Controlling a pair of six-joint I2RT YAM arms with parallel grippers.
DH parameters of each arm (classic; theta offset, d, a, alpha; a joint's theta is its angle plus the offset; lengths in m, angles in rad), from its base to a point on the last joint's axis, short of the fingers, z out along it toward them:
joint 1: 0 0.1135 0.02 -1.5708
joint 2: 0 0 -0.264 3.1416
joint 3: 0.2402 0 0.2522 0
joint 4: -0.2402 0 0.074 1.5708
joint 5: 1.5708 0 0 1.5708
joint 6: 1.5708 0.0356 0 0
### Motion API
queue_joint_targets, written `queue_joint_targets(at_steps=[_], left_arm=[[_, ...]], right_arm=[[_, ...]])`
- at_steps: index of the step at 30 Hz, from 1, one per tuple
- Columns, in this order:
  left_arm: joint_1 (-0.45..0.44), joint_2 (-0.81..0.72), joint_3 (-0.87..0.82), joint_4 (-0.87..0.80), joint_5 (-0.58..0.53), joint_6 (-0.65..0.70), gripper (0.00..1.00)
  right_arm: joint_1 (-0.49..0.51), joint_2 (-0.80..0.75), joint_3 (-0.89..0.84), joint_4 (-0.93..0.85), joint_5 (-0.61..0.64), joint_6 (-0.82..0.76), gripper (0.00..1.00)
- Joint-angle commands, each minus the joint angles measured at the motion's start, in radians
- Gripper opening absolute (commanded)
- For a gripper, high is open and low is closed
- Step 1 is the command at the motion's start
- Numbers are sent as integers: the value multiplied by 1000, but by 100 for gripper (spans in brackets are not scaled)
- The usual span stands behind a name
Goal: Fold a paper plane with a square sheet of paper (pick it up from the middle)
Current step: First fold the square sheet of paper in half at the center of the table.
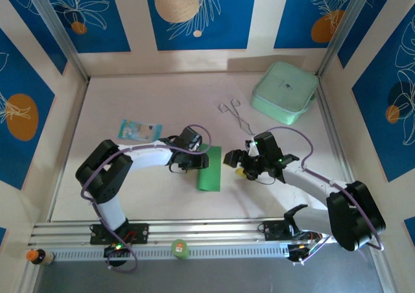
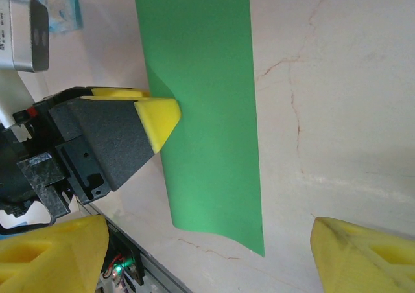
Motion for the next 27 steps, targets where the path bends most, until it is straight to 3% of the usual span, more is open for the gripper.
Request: queue_joint_targets(at_steps=[1, 12, 20, 27], left_arm=[[4, 107, -22, 54, -42, 29, 55], [4, 114, -12, 43, -55, 48, 56], [4, 114, -35, 71, -58, 17, 50], [4, 118, -32, 90, -38, 42, 54]], right_arm=[[6, 9, 19, -9, 2, 6, 82], [8, 20, 22, -7, 2, 7, 82], [9, 23, 22, -7, 2, 7, 82], [11, 25, 24, -8, 4, 10, 82]])
